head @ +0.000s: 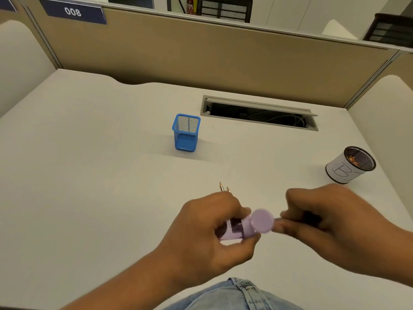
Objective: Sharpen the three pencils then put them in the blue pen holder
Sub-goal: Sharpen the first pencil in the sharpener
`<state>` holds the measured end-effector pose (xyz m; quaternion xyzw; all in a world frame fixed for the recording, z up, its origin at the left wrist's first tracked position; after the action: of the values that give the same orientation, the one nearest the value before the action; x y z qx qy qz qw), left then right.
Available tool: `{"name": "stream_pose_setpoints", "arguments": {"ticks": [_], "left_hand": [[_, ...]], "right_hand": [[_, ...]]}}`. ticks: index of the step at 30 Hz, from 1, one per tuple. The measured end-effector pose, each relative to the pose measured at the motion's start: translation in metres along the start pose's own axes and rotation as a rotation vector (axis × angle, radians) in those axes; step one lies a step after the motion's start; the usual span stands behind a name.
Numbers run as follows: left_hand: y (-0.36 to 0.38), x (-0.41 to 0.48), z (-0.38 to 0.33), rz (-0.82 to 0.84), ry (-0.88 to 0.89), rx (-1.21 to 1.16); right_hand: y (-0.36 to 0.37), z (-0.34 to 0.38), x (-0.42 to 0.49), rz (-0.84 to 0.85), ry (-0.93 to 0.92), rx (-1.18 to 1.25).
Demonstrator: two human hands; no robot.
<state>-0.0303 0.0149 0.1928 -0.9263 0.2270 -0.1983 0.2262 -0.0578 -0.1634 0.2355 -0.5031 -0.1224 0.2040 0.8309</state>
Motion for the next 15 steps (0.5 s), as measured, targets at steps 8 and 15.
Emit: {"name": "stream_pose_setpoints", "arguments": {"ticks": [8,15], "left_hand": [[0.007,-0.008,0.006,0.08,-0.143,-0.092],[0.007,-0.01,0.012,0.115,-0.327,-0.324]], "right_hand": [[0.006,-0.012,-0.009,0.098,0.268,0.24],[0.007,0.008,-0.011,-0.024,-0.263,-0.363]]}}
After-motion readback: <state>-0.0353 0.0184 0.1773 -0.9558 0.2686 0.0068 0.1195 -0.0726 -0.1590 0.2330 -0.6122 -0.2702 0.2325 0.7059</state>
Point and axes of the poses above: each hand's wrist, its own x-axis towards the middle knuckle, its own y-axis out of the palm, z = x × y, the point moved 4 cm from there along x, towards the middle knuckle, and after that the axes turned 7 degrees about -y, right-handed, at the moved point
